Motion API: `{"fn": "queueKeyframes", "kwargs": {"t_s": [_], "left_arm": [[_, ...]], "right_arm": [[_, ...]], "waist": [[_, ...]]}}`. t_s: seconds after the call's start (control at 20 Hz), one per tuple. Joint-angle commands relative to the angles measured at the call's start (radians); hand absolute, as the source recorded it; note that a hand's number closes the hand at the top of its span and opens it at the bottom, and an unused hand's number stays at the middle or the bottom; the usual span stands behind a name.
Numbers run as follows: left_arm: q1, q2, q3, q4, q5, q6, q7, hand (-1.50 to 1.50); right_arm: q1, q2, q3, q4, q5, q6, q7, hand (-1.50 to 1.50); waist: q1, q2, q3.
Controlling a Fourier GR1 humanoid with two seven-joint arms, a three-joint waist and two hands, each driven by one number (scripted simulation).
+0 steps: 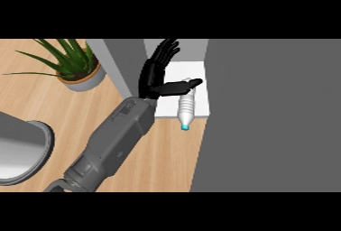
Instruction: Pick up the bottled water, place it into the cabinet and close the cabinet
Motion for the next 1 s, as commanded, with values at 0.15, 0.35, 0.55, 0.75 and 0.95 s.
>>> {"fn": "queueKeyframes", "kwargs": {"t_s": [0.15,0.35,0.55,0.75,0.95], "left_arm": [[0.280,0.048,-0.095,-0.353,-0.039,0.038,0.086,1.50],[0.377,0.116,-0.114,-0.459,-0.054,0.041,0.108,1.50],[0.541,0.174,-0.176,-0.694,-0.075,0.083,0.170,1.50],[0.722,0.250,-0.185,-0.870,-0.093,0.083,0.145,1.50],[0.832,0.320,-0.162,-1.003,-0.093,0.064,0.144,1.50]], "right_arm": [[0.015,-0.052,0.000,-0.121,0.054,0.020,0.064,-1.50],[0.000,-0.146,0.043,-0.107,0.102,0.091,0.091,1.50],[-0.086,-0.162,0.062,-0.096,0.057,0.112,0.203,1.50],[-0.084,-0.119,0.167,-0.103,0.027,0.106,0.259,1.50],[-0.244,-0.002,0.248,-0.042,0.058,0.070,0.362,1.50]], "waist": [[0.026,-0.007,0.000],[0.021,-0.005,-0.001],[0.035,-0.003,-0.001],[0.026,0.000,-0.001],[0.028,0.004,-0.001]]}}
